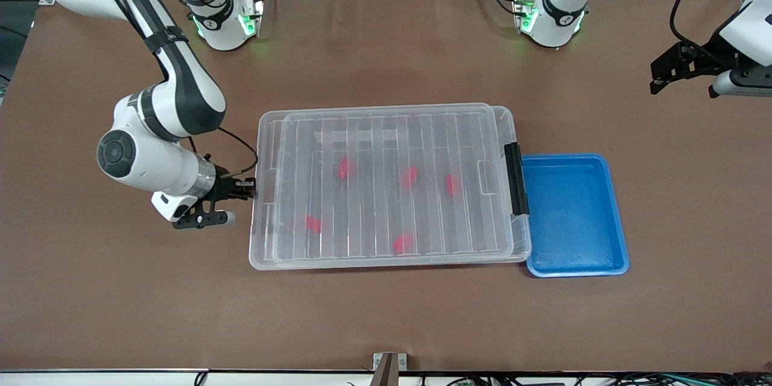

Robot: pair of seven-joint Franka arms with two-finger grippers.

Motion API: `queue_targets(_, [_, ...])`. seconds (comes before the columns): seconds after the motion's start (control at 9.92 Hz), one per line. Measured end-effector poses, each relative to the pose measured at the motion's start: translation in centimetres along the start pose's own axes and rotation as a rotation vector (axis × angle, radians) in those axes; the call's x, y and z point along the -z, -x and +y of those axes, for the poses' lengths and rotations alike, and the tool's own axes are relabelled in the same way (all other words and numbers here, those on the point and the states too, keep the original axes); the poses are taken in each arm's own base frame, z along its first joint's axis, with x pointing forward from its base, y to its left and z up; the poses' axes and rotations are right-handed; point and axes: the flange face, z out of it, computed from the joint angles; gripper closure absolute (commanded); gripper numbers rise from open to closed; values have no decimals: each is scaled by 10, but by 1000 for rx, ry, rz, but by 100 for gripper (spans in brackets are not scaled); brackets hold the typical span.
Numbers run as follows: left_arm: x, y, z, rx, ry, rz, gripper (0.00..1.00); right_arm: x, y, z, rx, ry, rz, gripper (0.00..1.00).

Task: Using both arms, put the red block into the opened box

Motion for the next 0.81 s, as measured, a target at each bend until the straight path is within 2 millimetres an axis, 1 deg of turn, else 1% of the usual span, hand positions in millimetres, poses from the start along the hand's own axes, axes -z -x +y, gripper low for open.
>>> queue_targets(0.1, [1, 0, 0, 0, 0, 2, 0, 33, 1, 22, -38, 18, 16, 0])
queue_targets(0.2, [1, 0, 0, 0, 0, 4, 0, 79, 7, 53, -91, 47, 48, 0])
queue_targets(0.3, [2, 0, 0, 1, 0, 6, 0, 125, 22, 86, -148, 84, 78, 0])
queue_targets(0.4, [3, 0, -1, 1, 0, 8, 0, 161, 38, 113, -191, 125, 101, 0])
queue_targets(0.5, [5, -1, -1, 2, 0, 12, 0, 192, 54, 132, -224, 161, 125, 0])
queue_targets(0.71, [12, -1, -3, 5, 0, 27, 0, 242, 87, 160, -289, 186, 148, 0])
queue_targets(0.81, [13, -1, -3, 5, 0, 29, 0, 267, 108, 168, -319, 185, 129, 0])
